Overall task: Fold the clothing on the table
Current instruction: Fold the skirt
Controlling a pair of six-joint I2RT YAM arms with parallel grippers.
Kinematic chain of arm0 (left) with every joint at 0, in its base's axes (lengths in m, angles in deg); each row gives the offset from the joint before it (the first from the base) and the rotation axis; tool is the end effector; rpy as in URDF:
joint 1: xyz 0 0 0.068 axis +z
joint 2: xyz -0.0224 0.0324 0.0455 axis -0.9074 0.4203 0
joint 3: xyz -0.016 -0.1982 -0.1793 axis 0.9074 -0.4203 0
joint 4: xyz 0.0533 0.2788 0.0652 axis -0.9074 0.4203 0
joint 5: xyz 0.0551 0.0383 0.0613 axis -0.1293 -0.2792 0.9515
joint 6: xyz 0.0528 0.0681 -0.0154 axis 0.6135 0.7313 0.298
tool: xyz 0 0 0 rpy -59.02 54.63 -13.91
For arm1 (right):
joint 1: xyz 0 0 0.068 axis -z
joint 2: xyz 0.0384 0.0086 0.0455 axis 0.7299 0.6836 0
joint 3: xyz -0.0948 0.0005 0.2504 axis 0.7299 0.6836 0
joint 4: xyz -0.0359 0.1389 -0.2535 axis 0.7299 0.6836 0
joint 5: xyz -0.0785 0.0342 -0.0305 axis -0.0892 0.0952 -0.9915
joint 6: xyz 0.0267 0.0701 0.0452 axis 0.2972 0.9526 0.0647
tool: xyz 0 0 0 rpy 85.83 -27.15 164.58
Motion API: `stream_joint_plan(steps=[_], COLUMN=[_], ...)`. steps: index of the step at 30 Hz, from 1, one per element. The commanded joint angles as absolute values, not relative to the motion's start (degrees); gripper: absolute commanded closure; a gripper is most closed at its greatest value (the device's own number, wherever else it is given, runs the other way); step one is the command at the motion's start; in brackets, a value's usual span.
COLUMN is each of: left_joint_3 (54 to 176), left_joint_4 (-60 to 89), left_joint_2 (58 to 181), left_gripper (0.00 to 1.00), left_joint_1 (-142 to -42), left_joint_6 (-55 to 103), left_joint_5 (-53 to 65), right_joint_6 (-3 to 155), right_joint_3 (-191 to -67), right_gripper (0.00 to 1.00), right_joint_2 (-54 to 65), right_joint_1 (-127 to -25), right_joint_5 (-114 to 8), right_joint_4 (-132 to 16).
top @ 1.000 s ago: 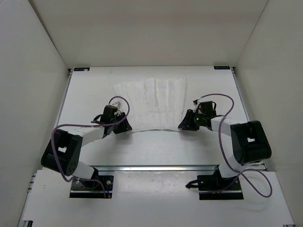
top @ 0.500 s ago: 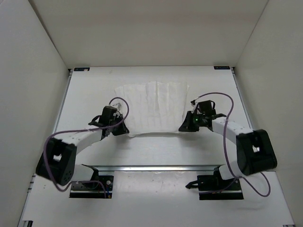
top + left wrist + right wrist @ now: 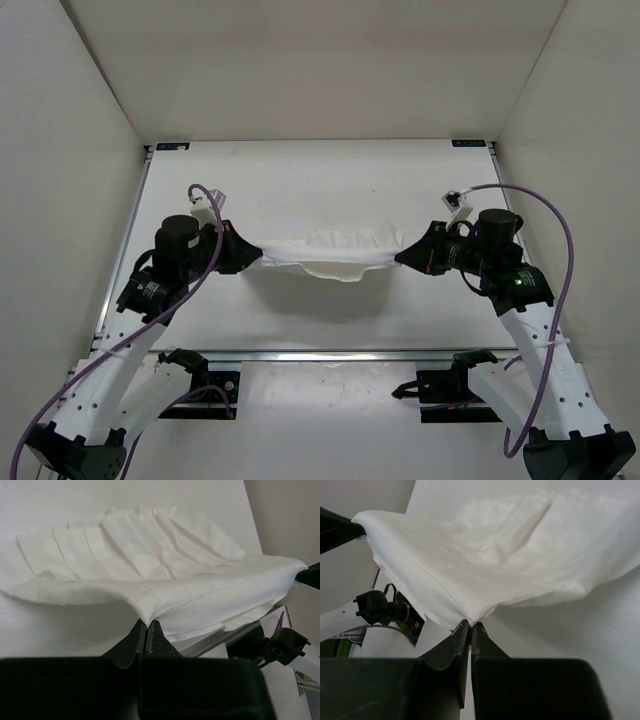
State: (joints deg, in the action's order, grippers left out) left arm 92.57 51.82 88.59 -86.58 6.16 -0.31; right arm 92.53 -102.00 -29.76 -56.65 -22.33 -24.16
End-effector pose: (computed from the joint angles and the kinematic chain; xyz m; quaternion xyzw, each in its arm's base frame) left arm 0.2121 -0.1043 0.3054 0.0016 0.8609 -0.3147 0.3997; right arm 0.2159 0.0855 0.3026 -0.0608 0.8384 0.4029 0.3621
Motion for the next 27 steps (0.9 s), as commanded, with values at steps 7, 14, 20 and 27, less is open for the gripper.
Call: stream_joint_plan(steps=[7, 14, 20, 27], left_joint_3=[91.48, 85.93, 94.43, 118.15], left_joint_4=[58.93, 64.74, 61.23, 61.65], left_joint_2=[86.15, 79.46, 85.92, 94.47], left_gripper=[1.0, 1.0, 1.0, 1.0], left_joint_1=[-83.78, -83.95, -84.04, -83.78], left_joint_6=[8.61, 8.61, 9.12, 10.89], left_joint_5=[1.69, 0.03, -1.12, 0.9], right_joint_6=[92.33, 90.22, 92.34, 88.47], right_joint_3=[-101.16, -98.78, -106.31, -131.01], right_gripper=[1.0, 1.0, 1.0, 1.0], right_joint_2=[-29.26, -33.74, -29.98, -21.0], right_joint_1=[-56.81, -58.56, -61.11, -67.09], right_joint_5=[-23.86, -24.56, -23.33, -33.44], right_joint_4=[-22.02, -13.41, -19.45, -18.76])
